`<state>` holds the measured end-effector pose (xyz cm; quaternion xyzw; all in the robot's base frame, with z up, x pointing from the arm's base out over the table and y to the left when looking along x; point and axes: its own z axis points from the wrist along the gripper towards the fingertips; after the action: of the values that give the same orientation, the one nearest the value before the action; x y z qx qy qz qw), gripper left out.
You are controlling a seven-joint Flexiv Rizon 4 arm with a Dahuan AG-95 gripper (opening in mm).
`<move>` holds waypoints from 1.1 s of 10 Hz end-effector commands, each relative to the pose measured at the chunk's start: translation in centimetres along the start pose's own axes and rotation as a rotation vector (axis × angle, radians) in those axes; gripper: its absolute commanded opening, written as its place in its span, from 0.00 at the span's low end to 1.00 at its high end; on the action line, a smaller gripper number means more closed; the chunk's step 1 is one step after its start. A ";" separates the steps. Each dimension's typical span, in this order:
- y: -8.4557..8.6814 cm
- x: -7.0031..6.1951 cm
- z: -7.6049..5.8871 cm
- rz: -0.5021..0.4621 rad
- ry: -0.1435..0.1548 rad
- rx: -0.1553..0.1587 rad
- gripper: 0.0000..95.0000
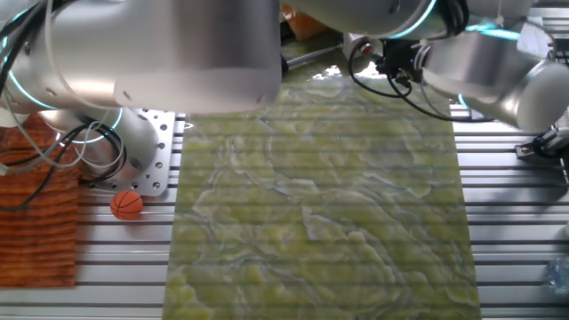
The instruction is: Press the button horizontally
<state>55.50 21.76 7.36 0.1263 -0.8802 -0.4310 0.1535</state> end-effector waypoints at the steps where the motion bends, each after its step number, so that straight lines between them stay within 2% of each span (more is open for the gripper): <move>1: 0.2 0.0 0.1 0.004 -0.014 -0.015 0.60; 6: 0.6 -0.8 0.6 0.009 -0.024 -0.016 0.60; 11: 0.6 -0.9 1.3 0.014 -0.026 -0.014 0.60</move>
<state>55.67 23.33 6.96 0.1131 -0.8799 -0.4379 0.1454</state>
